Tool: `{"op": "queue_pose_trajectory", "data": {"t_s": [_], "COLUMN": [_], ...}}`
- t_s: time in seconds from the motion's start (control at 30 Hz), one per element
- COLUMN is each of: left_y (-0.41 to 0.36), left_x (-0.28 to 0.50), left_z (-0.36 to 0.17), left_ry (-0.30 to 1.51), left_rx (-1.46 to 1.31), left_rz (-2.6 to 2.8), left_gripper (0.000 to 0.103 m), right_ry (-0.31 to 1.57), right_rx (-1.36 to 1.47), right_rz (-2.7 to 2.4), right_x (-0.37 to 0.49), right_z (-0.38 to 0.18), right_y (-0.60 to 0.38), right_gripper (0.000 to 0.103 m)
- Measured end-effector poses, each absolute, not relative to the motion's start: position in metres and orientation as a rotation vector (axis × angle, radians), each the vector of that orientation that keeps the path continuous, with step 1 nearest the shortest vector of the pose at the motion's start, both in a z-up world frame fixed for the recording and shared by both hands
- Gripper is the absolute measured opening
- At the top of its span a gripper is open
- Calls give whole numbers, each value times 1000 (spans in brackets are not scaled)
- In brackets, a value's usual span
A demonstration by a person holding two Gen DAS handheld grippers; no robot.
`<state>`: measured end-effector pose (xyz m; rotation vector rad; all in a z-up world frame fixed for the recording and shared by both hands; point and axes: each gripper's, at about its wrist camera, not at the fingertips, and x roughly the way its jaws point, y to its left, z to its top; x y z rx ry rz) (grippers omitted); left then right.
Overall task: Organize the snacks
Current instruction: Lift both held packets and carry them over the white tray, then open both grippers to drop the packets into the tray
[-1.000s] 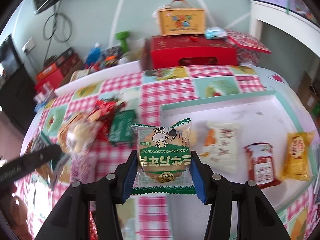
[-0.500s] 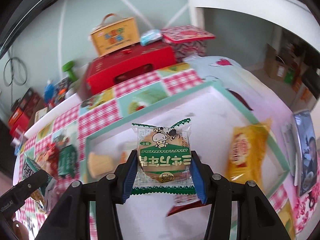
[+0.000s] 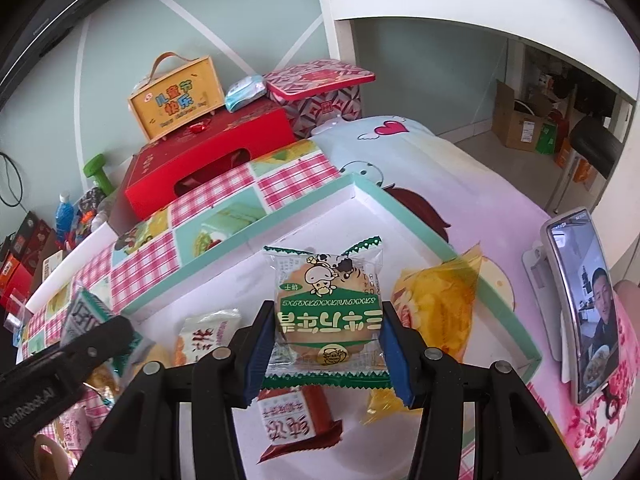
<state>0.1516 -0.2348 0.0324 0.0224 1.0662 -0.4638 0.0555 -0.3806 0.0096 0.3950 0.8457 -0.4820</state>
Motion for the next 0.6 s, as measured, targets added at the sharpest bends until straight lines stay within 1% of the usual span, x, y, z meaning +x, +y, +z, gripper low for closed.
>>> {"op": "queue_pose_trajectory", "data": {"t_s": [0.6], "left_y": [-283], "left_x": [166], "left_z": [9], "left_ry": [1102], "left_rx": [16], "left_rz": [-515], "left_gripper": [61], "right_ry": [868], "right_rx": [399], "right_rz": [-509], "right_x": [57], "right_z": [2], "right_y": [-388], "right_gripper": [53]}}
